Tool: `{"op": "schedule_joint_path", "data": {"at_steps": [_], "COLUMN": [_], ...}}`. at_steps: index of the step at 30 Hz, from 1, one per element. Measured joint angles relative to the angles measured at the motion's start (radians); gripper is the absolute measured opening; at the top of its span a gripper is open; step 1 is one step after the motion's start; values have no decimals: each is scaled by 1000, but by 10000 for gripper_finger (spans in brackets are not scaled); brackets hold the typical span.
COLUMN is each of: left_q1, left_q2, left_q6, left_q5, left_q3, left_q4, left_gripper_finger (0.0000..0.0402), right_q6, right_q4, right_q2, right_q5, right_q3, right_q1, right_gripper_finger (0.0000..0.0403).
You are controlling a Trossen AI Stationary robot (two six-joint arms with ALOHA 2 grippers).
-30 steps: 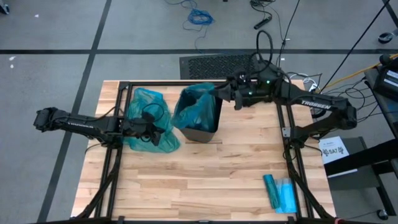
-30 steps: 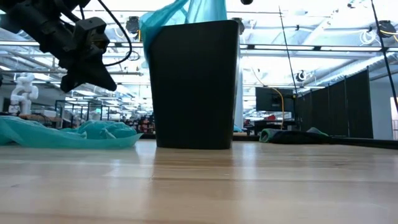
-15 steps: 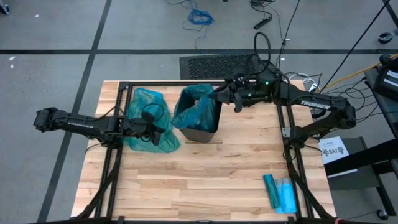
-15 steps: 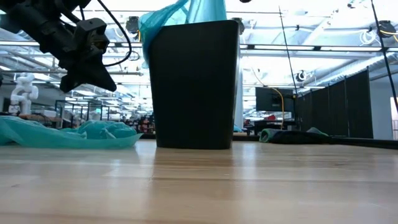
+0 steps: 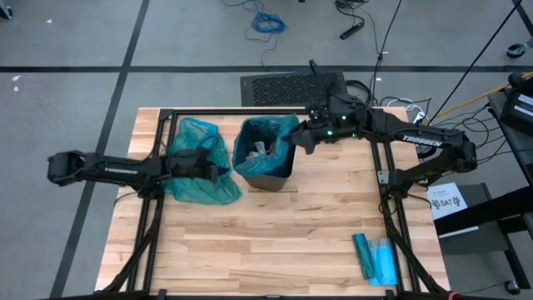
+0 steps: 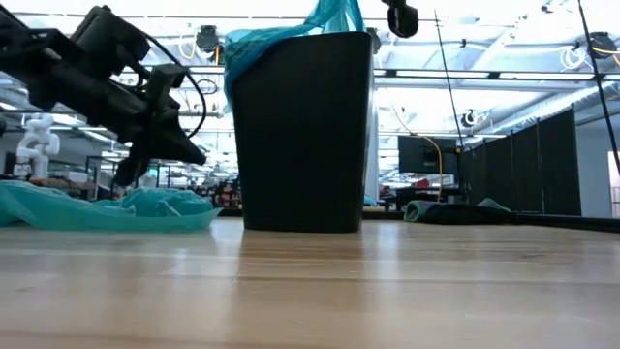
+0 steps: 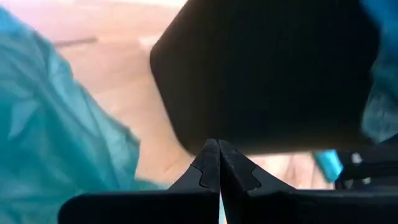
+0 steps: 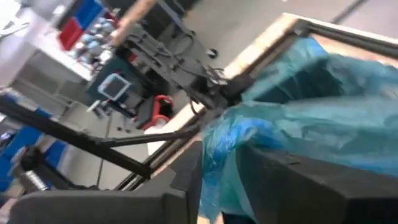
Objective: Place trash/remove bag and relplace
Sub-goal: Remove the trash bag from the trash bin
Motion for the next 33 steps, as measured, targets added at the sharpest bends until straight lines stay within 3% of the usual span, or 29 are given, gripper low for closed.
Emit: {"op": "schedule_joint_path", "data": {"at_steps": [9,15,22,27,33], "left_q1": [219,381,497,496,487], "left_q2": [82,199,379,391,392], "left_q6": [-47,-51,-154,-234,-235], "left_q5": [186,465,700,721,780], "left_q3": [2,2,2,5,41], "left_q4": [253,368,688,827,833], "left_gripper_finger": [0,0,0,2,25], "right_q6": [86,90,93,93,93], "right_q4": [-90,-92,-92,-92,-91], "right_q2": [9,0,0,0,0], "right_q5": [41,89,101,100,114], "right_q3": [0,0,0,0,0], "right_q1": [44,76,85,85,85], "right_gripper_finger": [132,131,131,131,130]}}
